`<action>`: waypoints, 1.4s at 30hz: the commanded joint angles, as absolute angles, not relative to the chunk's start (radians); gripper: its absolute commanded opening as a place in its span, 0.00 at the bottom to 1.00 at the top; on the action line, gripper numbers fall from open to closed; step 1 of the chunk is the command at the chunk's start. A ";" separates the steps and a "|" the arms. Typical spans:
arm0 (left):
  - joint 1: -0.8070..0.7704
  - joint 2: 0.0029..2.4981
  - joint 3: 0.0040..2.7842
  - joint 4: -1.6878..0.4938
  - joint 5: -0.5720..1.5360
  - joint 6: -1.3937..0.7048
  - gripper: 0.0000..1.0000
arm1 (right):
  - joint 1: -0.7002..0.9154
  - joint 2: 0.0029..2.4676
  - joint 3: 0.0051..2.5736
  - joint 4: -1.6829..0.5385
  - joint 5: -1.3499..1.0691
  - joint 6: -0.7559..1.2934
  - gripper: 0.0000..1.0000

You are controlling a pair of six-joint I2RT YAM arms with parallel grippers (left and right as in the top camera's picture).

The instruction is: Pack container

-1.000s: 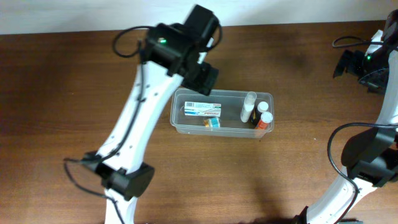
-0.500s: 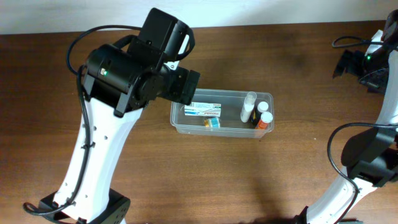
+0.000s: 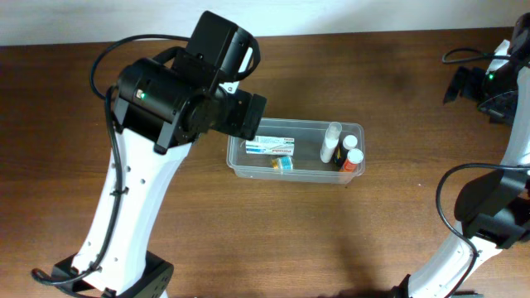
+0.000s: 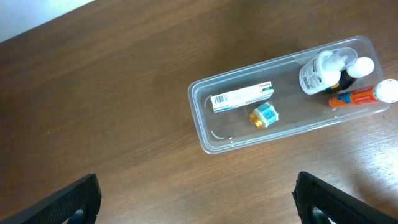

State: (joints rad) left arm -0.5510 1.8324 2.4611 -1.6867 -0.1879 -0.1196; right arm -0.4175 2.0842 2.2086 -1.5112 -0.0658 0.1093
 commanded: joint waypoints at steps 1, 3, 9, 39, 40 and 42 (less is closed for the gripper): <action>-0.546 1.825 2.409 -1.687 -0.231 -0.118 0.99 | -0.416 2.067 2.226 -1.511 -0.068 0.121 0.98; -0.540 1.822 2.360 -1.684 -0.236 -0.117 0.99 | -0.416 2.067 2.226 -1.510 -0.068 0.121 0.98; -0.540 1.813 2.243 -1.629 -0.237 -0.095 0.99 | -0.416 2.067 2.226 -1.510 -0.068 0.121 0.98; -0.191 0.777 0.378 0.071 -0.067 0.024 0.99 | -0.416 2.067 2.226 -1.511 -0.068 0.121 0.98; -0.191 0.736 0.333 0.111 -0.069 0.024 0.99 | -0.416 2.067 2.226 -1.511 -0.068 0.121 0.98; -0.191 0.636 0.240 0.178 -0.091 0.024 0.99 | -0.416 2.067 2.226 -1.510 -0.068 0.121 0.98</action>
